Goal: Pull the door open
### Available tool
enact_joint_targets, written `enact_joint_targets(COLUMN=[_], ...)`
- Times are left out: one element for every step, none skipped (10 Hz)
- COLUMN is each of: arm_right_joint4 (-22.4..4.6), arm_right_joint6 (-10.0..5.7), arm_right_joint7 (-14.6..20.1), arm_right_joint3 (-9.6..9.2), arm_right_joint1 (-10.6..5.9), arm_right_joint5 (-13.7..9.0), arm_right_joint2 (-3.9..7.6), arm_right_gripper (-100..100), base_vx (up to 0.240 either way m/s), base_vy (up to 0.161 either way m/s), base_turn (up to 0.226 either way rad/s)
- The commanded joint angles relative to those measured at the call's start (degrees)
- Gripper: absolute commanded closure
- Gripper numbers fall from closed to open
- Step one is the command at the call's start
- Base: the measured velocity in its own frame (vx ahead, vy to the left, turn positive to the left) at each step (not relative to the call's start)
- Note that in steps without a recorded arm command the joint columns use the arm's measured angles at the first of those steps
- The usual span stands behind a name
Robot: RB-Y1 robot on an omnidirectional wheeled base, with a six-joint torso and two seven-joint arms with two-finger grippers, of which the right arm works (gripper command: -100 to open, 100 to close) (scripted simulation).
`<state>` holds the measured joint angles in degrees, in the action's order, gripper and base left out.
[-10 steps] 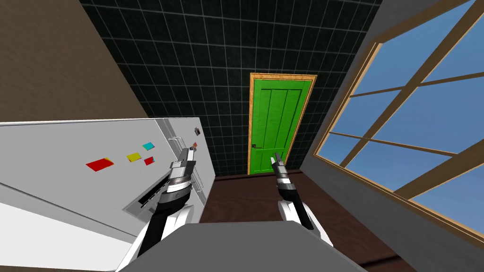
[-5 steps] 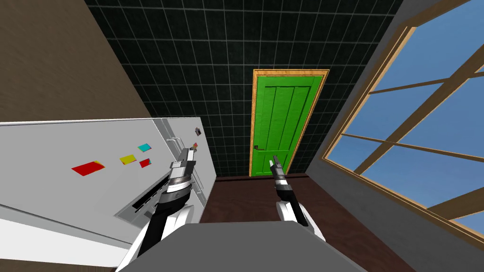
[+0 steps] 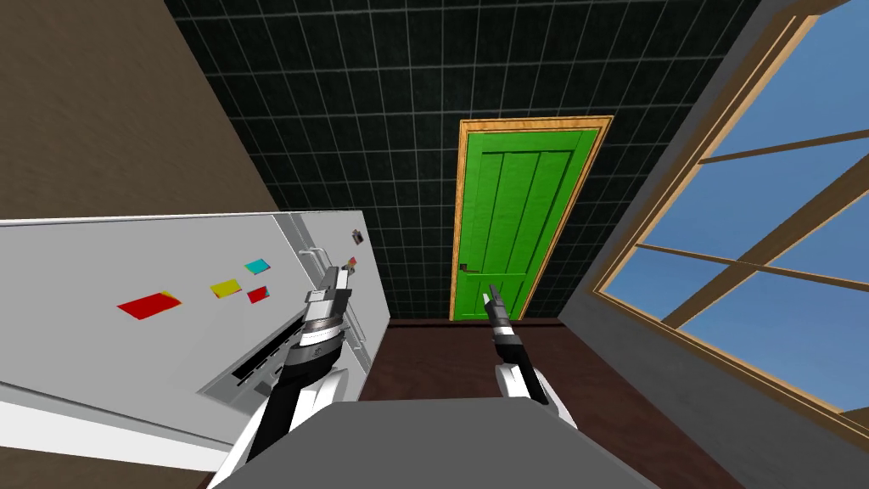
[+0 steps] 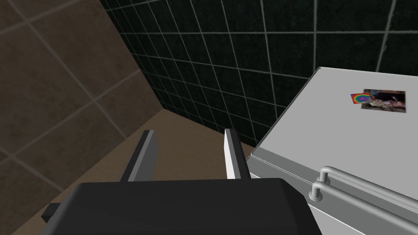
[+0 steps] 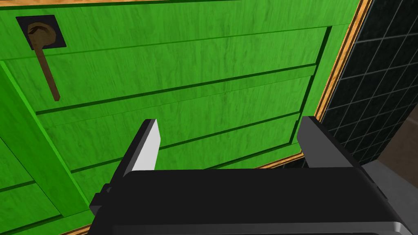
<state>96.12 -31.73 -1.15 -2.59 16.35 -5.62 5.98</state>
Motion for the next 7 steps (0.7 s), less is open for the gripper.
enact_joint_targets(arm_right_joint4=[-2.9, -3.8, -5.8, -6.1, -8.2, -8.4, -10.7], arm_right_joint6=[-1.08, -1.08, -1.7, -1.7, -2.32, -2.32, -2.95], arm_right_joint7=[0.3, 0.3, 0.3, 0.3, 0.4, 0.4, 0.5], arm_right_joint3=[0.23, 0.23, 0.3, 0.3, 0.37, 0.37, 0.44], arm_right_joint1=[-1.12, -1.12, -1.81, -1.81, -2.49, -2.49, -3.18], arm_right_joint5=[-1.2, -1.2, -1.9, -1.9, -2.6, -2.6, -3.3], arm_right_joint2=[0.57, 0.57, 0.82, 0.82, 1.07, 1.07, 1.31], arm_right_gripper=[-100, -100, -100, -100, -100, -100, -100], base_vx=[0.071, 0.055, 0.053, 0.043, 0.049, 0.042, 0.053], base_vy=[-0.031, -0.025, -0.014, -0.013, -0.018, -0.016, -0.014], base_turn=[0.123, 0.031, 0.05, 0.042, 0.082, 0.034, 0.072])
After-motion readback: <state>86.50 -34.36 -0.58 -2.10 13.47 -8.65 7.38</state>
